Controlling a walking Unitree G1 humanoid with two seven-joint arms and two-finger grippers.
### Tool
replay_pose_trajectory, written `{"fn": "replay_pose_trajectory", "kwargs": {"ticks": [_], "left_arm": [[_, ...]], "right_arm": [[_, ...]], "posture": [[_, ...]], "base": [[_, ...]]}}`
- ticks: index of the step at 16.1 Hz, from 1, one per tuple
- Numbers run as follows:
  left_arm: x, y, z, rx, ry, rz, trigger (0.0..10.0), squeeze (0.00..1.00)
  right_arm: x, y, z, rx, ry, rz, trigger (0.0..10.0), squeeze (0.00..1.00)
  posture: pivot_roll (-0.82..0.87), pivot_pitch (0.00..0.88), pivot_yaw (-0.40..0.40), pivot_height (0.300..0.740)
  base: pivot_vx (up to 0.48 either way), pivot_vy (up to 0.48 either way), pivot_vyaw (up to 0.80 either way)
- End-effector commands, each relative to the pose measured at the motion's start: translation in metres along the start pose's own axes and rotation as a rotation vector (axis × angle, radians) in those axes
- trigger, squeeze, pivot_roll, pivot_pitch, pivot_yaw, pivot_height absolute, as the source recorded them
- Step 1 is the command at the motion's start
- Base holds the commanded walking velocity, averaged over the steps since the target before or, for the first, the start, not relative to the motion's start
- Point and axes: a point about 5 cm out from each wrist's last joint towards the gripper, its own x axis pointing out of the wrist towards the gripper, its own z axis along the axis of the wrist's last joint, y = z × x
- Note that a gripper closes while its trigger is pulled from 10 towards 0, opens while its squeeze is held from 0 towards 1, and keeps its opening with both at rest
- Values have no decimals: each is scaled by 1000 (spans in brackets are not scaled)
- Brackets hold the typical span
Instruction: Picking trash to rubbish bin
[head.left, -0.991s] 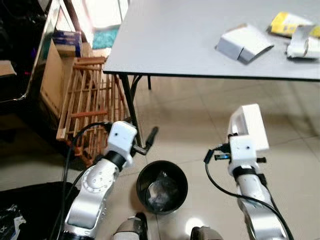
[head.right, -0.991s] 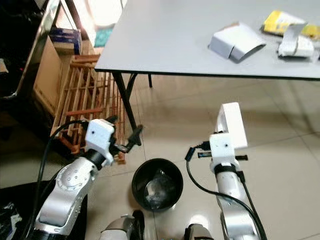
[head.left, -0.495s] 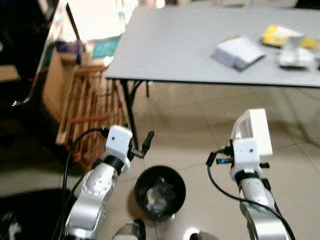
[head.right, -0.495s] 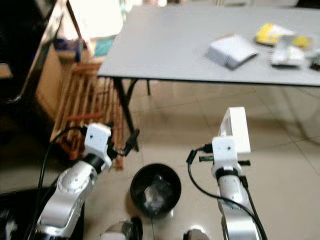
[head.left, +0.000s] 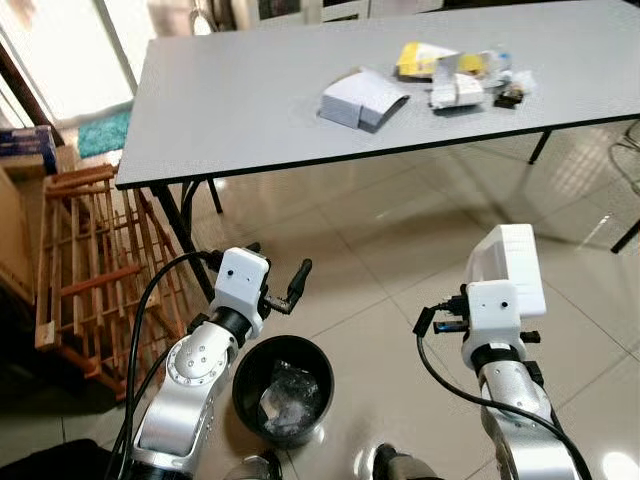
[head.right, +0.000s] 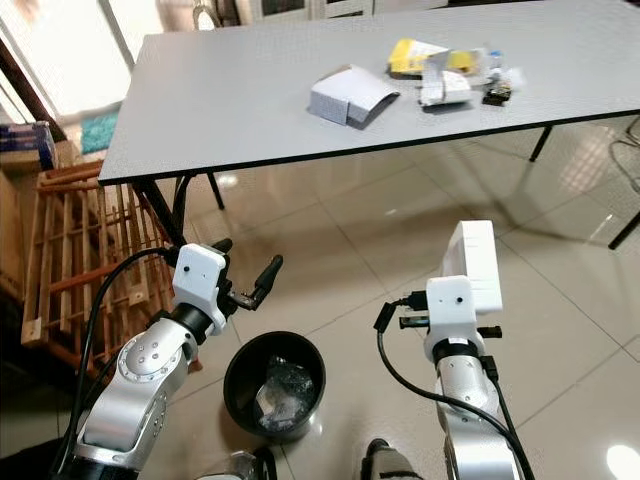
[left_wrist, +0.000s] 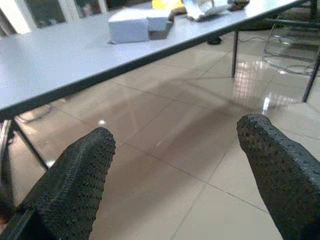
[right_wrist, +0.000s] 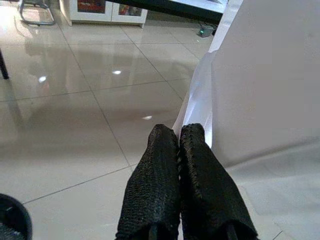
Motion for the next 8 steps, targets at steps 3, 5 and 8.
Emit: {"fn": "replay_pose_trajectory", "kwargs": {"ticks": [3, 5, 8], "left_arm": [[-5, 2, -6, 34, 44, -35, 10000, 0], [-5, 1, -5, 29, 34, -32, 10000, 0], [-7, -1, -7, 5, 38, -36, 10000, 0]], "right_arm": [[2, 5, 6, 10, -4, 20, 10000, 0], [1, 6, 6, 13, -1, 21, 10000, 0], [2, 6, 5, 9, 5, 25, 10000, 0]], "posture": [[-28, 142, 65, 740], [-27, 145, 66, 740], [-27, 149, 64, 740]], "base": [[160, 0, 0], [480, 0, 0], [141, 0, 0]]}}
